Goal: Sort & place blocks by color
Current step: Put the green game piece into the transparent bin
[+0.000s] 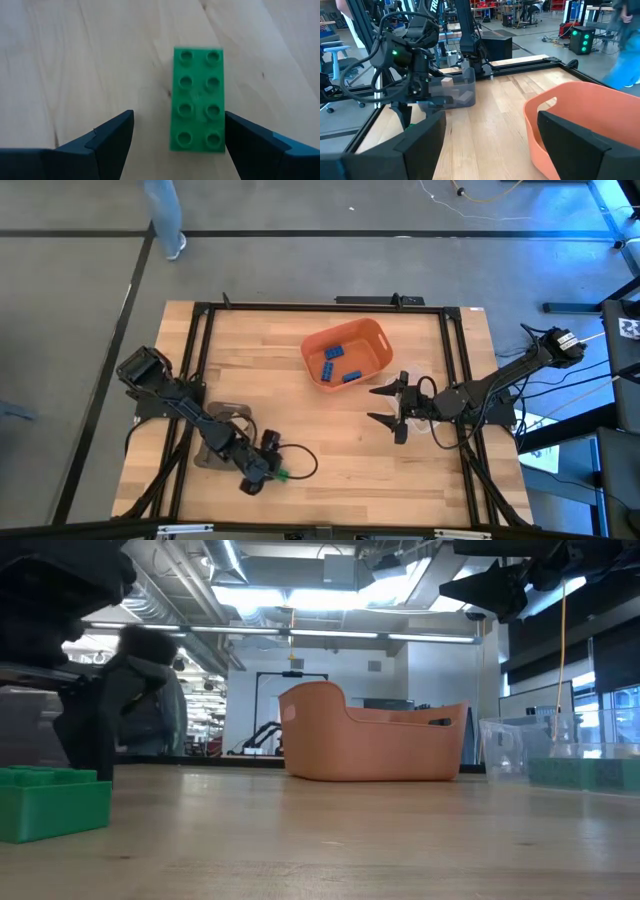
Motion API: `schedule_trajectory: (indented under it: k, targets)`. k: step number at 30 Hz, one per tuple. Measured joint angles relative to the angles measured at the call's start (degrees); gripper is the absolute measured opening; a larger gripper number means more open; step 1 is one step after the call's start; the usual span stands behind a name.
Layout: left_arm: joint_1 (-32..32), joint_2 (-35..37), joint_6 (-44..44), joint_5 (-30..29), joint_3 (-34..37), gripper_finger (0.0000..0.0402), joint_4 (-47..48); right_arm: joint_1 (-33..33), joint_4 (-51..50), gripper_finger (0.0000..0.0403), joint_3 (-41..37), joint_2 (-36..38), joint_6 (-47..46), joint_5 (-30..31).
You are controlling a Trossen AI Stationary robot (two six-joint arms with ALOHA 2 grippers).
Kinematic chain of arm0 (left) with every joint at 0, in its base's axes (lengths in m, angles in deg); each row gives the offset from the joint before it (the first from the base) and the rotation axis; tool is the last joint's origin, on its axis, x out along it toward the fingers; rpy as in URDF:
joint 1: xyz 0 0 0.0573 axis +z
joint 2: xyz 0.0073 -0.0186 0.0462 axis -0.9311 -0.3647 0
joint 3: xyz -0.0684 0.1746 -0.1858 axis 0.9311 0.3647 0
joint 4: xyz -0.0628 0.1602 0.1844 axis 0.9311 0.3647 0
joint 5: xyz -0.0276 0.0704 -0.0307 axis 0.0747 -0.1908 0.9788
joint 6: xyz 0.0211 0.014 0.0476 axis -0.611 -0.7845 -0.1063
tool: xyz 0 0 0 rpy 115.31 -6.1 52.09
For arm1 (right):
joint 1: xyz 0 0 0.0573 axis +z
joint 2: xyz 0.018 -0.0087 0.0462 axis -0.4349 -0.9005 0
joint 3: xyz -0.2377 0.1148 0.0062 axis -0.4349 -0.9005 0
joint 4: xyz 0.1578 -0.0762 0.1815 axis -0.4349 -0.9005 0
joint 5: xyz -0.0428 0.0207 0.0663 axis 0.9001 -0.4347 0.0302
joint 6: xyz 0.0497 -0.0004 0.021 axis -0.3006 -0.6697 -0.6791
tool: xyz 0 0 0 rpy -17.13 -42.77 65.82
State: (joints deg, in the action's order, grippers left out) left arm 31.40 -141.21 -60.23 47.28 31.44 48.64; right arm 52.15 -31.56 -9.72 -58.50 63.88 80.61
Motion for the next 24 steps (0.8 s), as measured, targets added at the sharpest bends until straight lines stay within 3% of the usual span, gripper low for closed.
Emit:
schedule_trajectory:
  k: [14, 18, 21, 24]
  targets:
    - [1.8, -0.5, 1.7, 4.1, -0.1, 0.0258, 0.0, 0.0, 0.0, 0.0316, 0.0, 0.0, -0.1, 0.0]
    - [1.8, -0.5, 1.7, 4.3, -0.1, 0.0214, 0.1, 0.0, 0.0, 0.0316, 0.0, 0.0, 0.0, 0.0]
    - [1.8, -0.3, 1.7, 4.8, 0.0, 0.0159, 0.1, 0.0, 0.0, 0.0316, 0.0, 0.0, 0.1, 0.0]
    - [2.3, 1.3, 1.9, 7.9, 0.0, 0.0127, 0.6, 0.0, 0.0, 0.0316, 0.0, 0.0, 0.1, 0.0]
